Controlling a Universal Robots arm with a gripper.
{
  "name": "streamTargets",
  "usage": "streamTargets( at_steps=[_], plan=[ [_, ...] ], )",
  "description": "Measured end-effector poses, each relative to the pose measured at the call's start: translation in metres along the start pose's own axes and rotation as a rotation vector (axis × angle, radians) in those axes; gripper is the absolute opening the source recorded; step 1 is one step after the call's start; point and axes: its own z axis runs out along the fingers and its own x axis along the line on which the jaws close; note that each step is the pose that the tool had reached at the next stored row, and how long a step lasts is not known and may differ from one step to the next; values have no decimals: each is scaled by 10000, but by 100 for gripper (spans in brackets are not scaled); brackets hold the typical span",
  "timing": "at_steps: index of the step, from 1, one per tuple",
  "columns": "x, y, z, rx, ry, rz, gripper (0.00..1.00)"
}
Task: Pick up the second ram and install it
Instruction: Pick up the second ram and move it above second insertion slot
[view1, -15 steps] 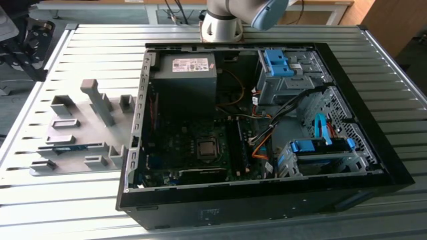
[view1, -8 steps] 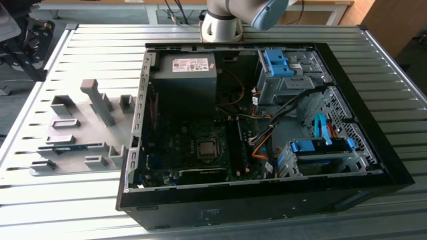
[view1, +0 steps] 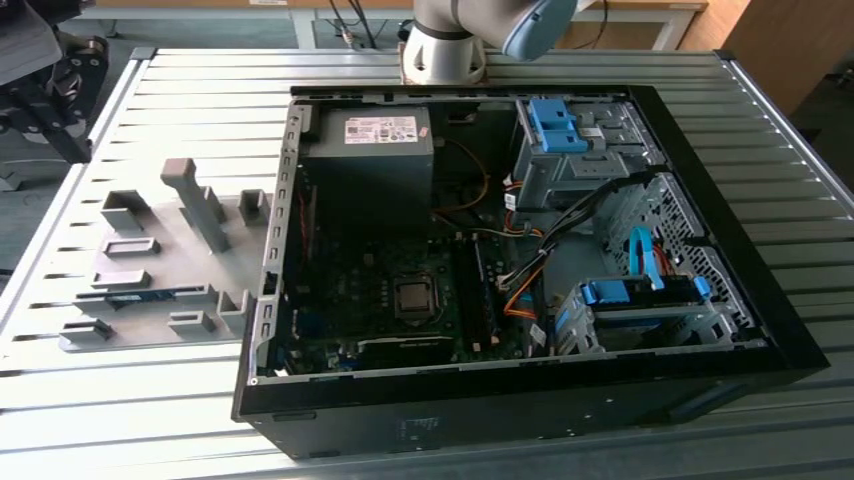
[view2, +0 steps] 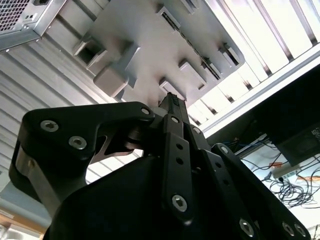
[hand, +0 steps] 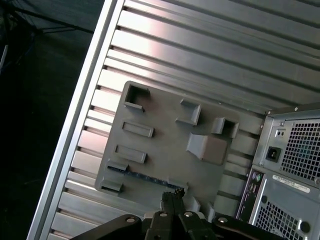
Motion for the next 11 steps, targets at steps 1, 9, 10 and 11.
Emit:
streamTargets(
  at_steps=[1, 9, 10, 11],
  plan=[
    [0, 0, 0, 0, 5, -112, 10],
    [1, -2, 9, -6, 37, -890, 10],
    [0, -2, 11, -8, 44, -1070, 10],
    [1, -2, 14, -9, 52, -1244, 10]
  ],
)
